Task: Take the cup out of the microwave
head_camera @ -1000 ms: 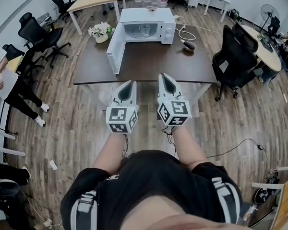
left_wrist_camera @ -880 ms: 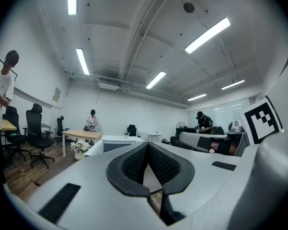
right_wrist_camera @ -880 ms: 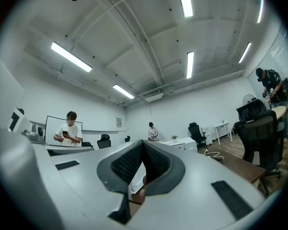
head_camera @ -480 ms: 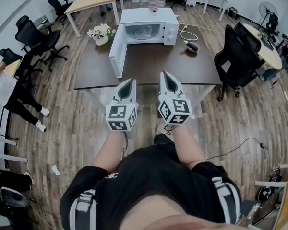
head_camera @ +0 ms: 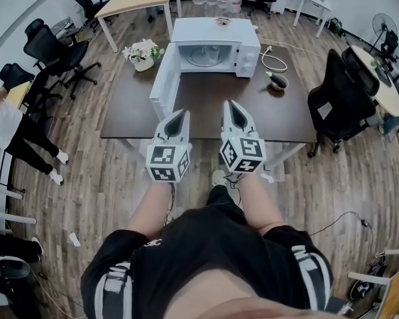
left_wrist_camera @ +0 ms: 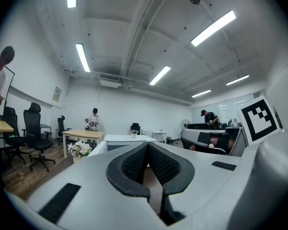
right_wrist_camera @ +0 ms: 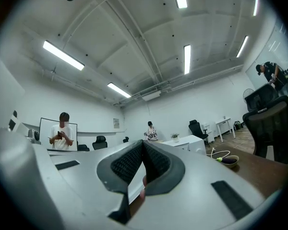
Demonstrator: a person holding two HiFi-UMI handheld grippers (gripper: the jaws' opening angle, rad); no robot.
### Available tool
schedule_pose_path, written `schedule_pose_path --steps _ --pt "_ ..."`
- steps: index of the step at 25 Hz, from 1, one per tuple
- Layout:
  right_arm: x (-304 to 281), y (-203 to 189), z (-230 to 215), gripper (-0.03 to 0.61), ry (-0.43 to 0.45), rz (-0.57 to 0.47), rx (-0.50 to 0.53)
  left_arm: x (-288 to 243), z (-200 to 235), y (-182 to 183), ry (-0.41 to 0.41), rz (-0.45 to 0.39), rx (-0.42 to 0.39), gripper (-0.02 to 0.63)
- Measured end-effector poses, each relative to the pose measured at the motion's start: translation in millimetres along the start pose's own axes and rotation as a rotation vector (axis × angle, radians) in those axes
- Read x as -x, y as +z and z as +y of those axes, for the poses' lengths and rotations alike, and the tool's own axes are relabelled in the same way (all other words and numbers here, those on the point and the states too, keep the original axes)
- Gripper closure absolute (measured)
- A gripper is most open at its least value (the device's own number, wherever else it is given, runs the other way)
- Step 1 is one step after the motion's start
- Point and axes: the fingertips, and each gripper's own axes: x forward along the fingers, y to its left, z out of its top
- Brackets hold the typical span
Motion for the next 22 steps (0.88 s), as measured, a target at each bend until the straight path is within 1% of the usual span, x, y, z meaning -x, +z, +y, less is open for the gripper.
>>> schedule_pose_path --steps 4,8,11,14,17,22 --pt "-69.7 -3.7 -31.9 0.578 0.016 -0.007 0.009 -71.3 28.6 0.6 0.024 0.002 -0.005 0.611" --pt "-142.2 -12.4 -69.0 0.578 0.042 0.019 0.028 -148.8 54.1 -1.7 0.051 0.014 0.008 0.611" --pt "-192.7 -11.2 -94.3 0.578 0.057 0.036 0.033 -203.6 67.6 7.2 0.054 0.012 0.010 0.611" --pt "-235.9 -8.1 -114.1 0.578 0.077 0.042 0.036 -250.3 78.2 17.7 0.053 -0.002 -0.013 0.611" --pt "-268.4 -9.9 -127.9 0.578 0.094 0.051 0.051 -283.1 86.7 21.7 0.069 -0.007 -0.046 0.611" --pt "-303.5 -17.0 -137.7 0.578 0.074 0.058 0.047 -311.4 104.7 20.9 0.056 0.000 -0.059 0.611"
